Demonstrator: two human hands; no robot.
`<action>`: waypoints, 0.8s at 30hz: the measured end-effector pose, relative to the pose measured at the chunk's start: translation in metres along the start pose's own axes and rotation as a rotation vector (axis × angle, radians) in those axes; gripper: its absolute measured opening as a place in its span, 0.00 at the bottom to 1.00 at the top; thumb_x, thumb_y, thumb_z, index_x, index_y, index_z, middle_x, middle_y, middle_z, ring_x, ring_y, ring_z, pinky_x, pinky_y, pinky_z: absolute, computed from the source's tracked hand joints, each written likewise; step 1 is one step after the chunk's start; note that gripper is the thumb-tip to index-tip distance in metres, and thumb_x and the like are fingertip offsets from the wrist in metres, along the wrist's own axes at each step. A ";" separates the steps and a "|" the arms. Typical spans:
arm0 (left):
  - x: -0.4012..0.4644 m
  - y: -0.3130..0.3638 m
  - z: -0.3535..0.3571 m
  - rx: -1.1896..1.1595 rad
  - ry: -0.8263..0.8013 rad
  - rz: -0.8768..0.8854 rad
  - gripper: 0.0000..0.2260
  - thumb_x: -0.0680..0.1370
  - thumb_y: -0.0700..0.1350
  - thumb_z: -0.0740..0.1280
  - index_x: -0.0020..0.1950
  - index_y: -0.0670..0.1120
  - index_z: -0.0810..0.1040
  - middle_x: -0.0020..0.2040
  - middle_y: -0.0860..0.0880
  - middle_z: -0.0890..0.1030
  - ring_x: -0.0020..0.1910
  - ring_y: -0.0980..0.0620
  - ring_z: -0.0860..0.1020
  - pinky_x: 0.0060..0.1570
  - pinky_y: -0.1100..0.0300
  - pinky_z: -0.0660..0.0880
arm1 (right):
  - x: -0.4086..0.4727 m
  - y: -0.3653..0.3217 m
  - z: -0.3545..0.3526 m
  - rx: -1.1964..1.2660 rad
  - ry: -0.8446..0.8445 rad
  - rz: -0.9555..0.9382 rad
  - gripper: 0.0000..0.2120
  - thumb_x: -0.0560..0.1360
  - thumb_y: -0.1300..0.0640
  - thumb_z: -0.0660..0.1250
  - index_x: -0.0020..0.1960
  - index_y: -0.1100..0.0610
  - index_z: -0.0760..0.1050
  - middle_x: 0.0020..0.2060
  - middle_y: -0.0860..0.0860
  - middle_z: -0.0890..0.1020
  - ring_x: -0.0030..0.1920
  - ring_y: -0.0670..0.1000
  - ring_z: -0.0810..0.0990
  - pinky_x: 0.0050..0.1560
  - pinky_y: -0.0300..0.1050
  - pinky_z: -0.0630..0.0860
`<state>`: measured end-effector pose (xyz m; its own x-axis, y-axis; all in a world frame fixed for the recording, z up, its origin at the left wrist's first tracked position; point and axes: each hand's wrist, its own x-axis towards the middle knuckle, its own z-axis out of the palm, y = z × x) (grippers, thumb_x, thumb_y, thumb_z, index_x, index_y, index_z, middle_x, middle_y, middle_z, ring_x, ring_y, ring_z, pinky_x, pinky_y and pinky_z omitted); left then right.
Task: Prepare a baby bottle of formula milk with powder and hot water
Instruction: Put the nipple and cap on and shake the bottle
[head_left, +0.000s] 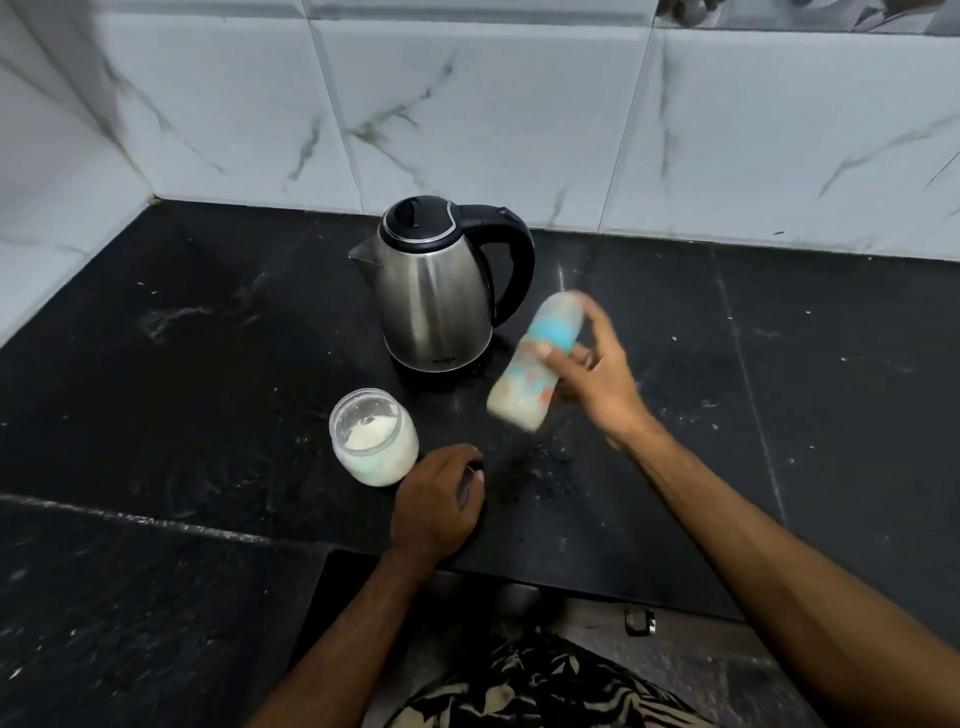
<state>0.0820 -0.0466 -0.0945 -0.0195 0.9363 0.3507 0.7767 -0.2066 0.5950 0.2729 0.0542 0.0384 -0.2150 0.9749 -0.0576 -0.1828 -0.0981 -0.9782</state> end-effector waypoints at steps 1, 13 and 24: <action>0.000 0.001 0.000 -0.003 0.004 -0.002 0.13 0.77 0.49 0.65 0.55 0.45 0.82 0.54 0.50 0.83 0.54 0.53 0.80 0.59 0.67 0.71 | 0.006 -0.002 -0.001 0.090 0.098 -0.007 0.32 0.76 0.62 0.70 0.74 0.50 0.60 0.49 0.52 0.84 0.46 0.51 0.85 0.37 0.45 0.81; 0.000 0.006 0.001 0.023 0.075 -0.024 0.11 0.77 0.49 0.65 0.52 0.47 0.84 0.51 0.54 0.85 0.50 0.55 0.81 0.59 0.62 0.74 | 0.016 -0.002 0.002 0.113 0.046 -0.002 0.30 0.76 0.60 0.70 0.72 0.47 0.60 0.52 0.57 0.83 0.47 0.52 0.85 0.37 0.46 0.81; 0.000 0.006 0.002 0.025 0.094 -0.011 0.10 0.77 0.49 0.65 0.51 0.46 0.83 0.50 0.53 0.85 0.49 0.55 0.81 0.60 0.63 0.72 | 0.024 -0.007 -0.009 0.146 0.116 -0.035 0.28 0.77 0.60 0.70 0.71 0.47 0.61 0.50 0.55 0.83 0.46 0.52 0.85 0.38 0.47 0.82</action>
<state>0.0879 -0.0474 -0.0918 -0.0860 0.9076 0.4108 0.7915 -0.1882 0.5815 0.2774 0.0800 0.0422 -0.0956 0.9939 -0.0550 -0.3276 -0.0836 -0.9411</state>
